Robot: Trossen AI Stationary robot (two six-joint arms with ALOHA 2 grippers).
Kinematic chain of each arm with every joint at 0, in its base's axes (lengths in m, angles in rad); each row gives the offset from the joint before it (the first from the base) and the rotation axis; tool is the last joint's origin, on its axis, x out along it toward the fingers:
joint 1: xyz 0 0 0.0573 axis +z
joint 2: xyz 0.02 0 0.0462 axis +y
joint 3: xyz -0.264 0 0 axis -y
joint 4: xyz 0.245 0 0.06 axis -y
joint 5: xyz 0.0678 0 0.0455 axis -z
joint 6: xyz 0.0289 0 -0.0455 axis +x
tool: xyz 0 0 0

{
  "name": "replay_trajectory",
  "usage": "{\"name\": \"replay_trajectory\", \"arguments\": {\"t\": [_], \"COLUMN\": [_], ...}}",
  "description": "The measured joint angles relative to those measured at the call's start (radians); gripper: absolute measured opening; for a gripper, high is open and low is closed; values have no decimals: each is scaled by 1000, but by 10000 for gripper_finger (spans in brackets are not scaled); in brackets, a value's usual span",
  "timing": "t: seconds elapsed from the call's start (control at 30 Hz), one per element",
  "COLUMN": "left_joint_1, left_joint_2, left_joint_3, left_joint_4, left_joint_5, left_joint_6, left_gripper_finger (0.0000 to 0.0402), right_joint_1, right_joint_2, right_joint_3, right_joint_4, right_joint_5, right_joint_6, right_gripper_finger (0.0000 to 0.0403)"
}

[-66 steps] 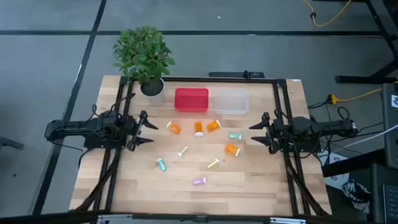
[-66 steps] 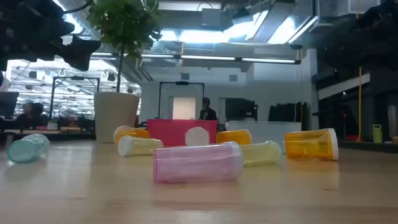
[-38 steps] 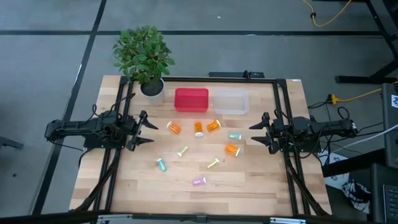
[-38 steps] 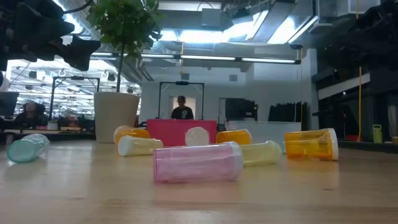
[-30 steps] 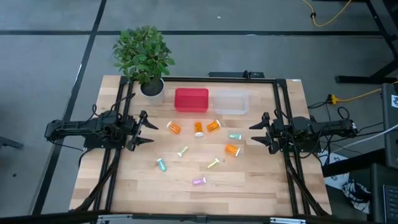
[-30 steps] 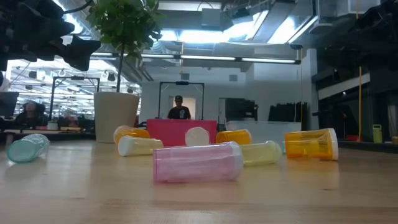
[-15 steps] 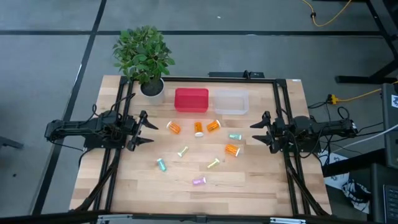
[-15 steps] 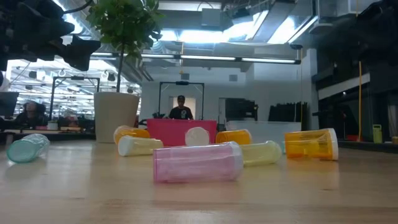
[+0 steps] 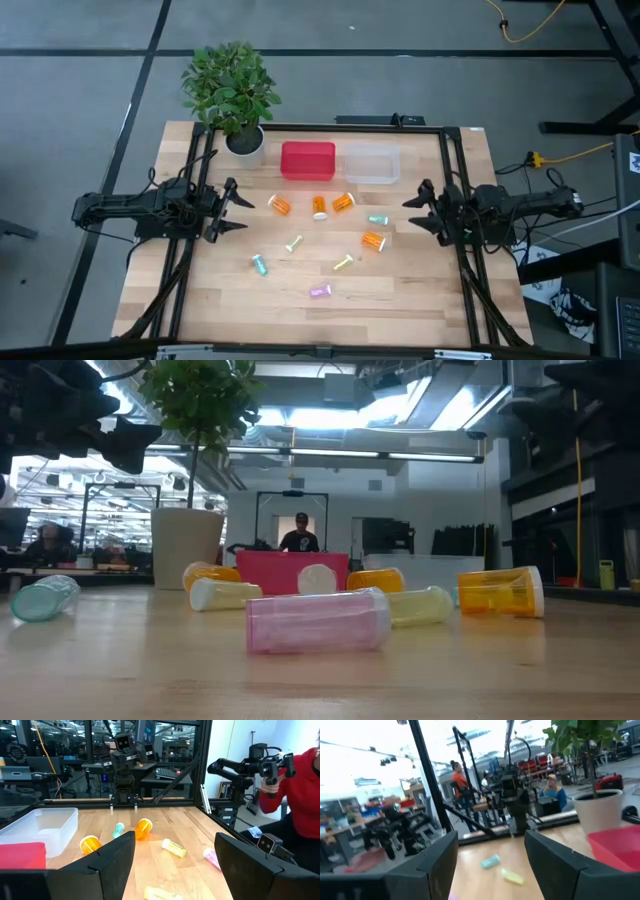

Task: Pick and place medicine bottles into bin by pill shape (circle, oval)
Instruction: Put the right blue tablet bottle into the transparent bin

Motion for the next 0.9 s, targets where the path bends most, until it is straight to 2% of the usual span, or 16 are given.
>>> {"name": "replay_trajectory", "arguments": {"t": [0.13, 0.23, 0.37, 0.5, 0.6, 0.7, 0.83, 0.9], "left_joint_1": [0, 0, 0, 0, 0, 0, 0, 0], "left_joint_2": [0, 0, 0, 0, 0, 0, 0, -1], "left_joint_3": [0, 0, 0, 0, 0, 0, 0, 0], "left_joint_4": [0, 6, 46, 145, 224, 279, 313, 345], "left_joint_5": [-4, -6, -6, -6, -5, -5, -9, -47], "left_joint_6": [18, 111, 199, 209, 209, 210, 216, 229], "left_gripper_finger": [267, 267, 267, 267, 267, 267, 267, 267], "right_joint_1": [1, 1, -3, -12, -14, -14, -14, -18], "right_joint_2": [117, 226, 358, 455, 492, 499, 489, 489], "right_joint_3": [114, 237, 431, 630, 759, 844, 898, 907], "right_joint_4": [-6, -77, -327, -648, -837, -947, -1024, -1067], "right_joint_5": [0, 0, 14, 57, 70, 70, 101, 144], "right_joint_6": [11, -37, -63, -22, -7, -15, -53, -60], "right_gripper_finger": [233, 233, 233, 233, 233, 233, 233, 233]}}
